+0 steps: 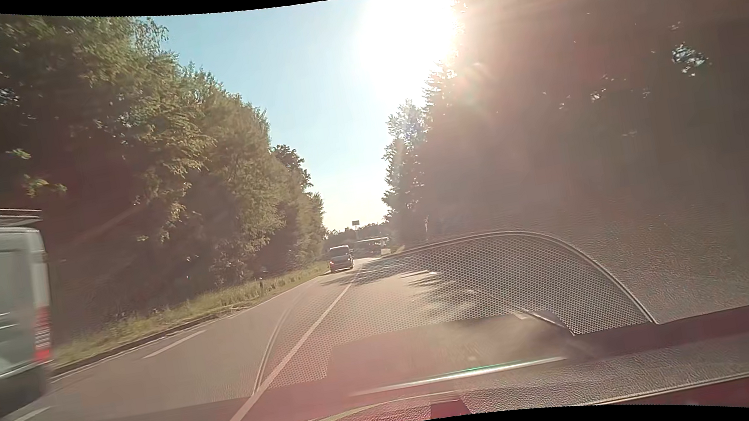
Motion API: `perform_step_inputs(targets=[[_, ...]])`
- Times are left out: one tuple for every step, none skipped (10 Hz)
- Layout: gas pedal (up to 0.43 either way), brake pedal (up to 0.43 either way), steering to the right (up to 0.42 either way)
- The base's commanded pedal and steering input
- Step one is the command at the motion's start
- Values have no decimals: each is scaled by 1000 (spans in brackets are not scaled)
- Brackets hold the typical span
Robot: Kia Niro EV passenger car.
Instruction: Follow the waypoints while adhering to traffic rules and regulations
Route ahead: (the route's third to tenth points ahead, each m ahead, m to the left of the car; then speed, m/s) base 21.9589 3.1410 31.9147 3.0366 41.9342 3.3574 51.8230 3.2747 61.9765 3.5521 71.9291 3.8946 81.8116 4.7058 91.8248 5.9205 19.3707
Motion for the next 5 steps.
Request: perform_step_inputs(targets=[[110, 0, -4], [110, 0, -4], [110, 0, -3], [110, 0, -3], [110, 0, -3]])
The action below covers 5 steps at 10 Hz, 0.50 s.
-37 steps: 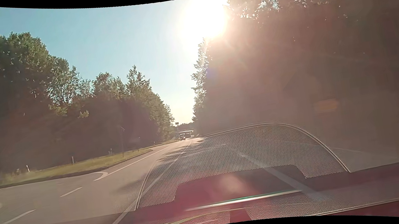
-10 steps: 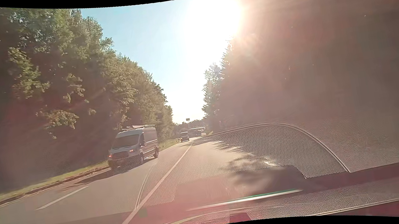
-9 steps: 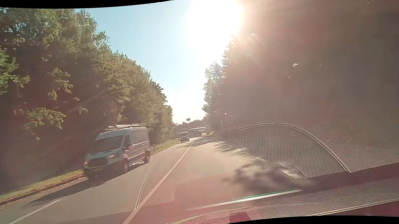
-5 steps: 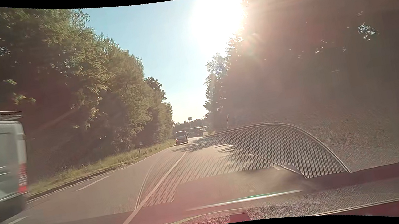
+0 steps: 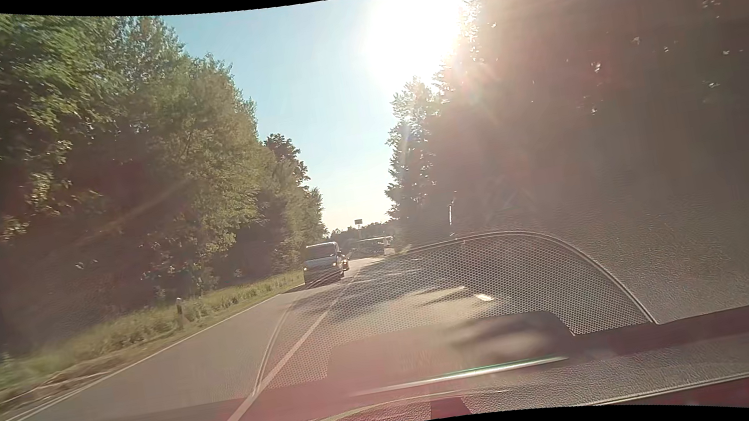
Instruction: Follow the waypoints while adhering to traffic rules and regulations
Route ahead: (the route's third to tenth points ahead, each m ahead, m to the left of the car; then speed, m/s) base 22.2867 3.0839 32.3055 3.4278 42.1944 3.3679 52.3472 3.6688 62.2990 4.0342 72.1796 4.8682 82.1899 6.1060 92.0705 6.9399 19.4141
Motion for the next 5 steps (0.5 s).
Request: perform_step_inputs(targets=[[110, 0, -3], [110, 0, -3], [110, 0, -3], [110, 0, -3], [110, 0, -3]])
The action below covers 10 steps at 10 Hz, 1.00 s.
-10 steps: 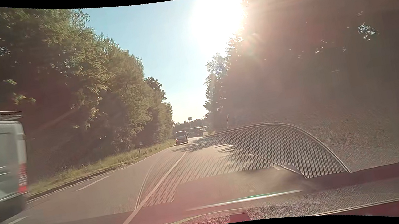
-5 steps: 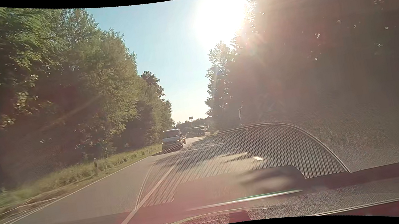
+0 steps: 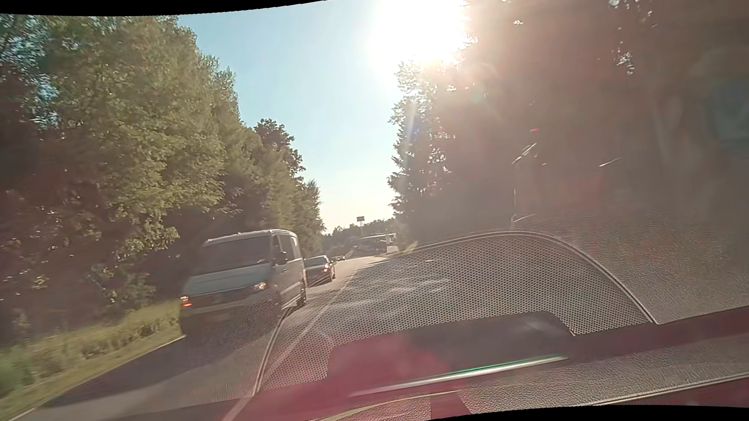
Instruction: Follow the waypoints while adhering to traffic rules and regulations
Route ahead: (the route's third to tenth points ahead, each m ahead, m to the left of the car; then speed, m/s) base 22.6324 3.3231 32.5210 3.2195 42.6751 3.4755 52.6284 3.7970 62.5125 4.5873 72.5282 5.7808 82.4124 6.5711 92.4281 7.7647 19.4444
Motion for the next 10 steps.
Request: perform_step_inputs(targets=[[110, 0, -3], [110, 0, -3], [98, 0, -3], [98, 0, -3], [98, 0, -3], [98, 0, -3], [98, 0, -5], [98, 0, -5], [98, 0, -5], [67, 0, -5]])
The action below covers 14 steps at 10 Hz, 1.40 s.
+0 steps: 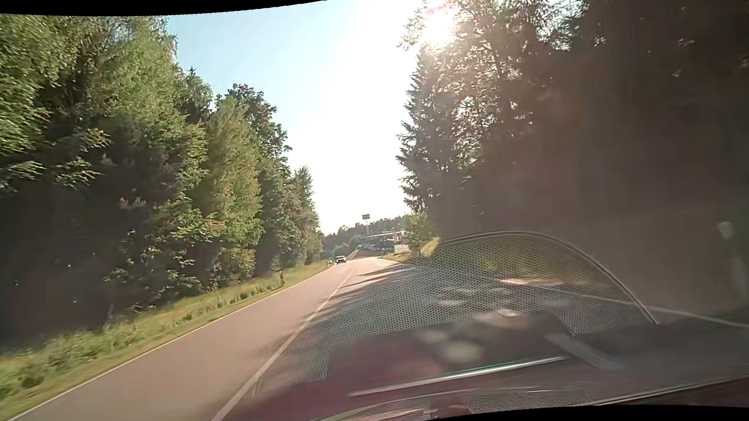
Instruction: Follow the waypoints while adhering to traffic rules and regulations
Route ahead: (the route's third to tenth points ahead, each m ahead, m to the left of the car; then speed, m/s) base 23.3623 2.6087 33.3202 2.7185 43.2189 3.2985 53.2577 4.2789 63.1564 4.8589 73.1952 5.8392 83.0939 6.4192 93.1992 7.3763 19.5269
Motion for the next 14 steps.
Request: perform_step_inputs(targets=[[0, 0, -5], [0, 0, -5], [0, 0, -6], [0, 0, -6], [0, 0, -6], [0, 0, -6], [0, 0, -6], [0, 0, -6], [28, 0, -6], [59, 0, -6], [59, 0, -6], [59, 0, -6], [67, 0, -6], [67, 0, -6]])
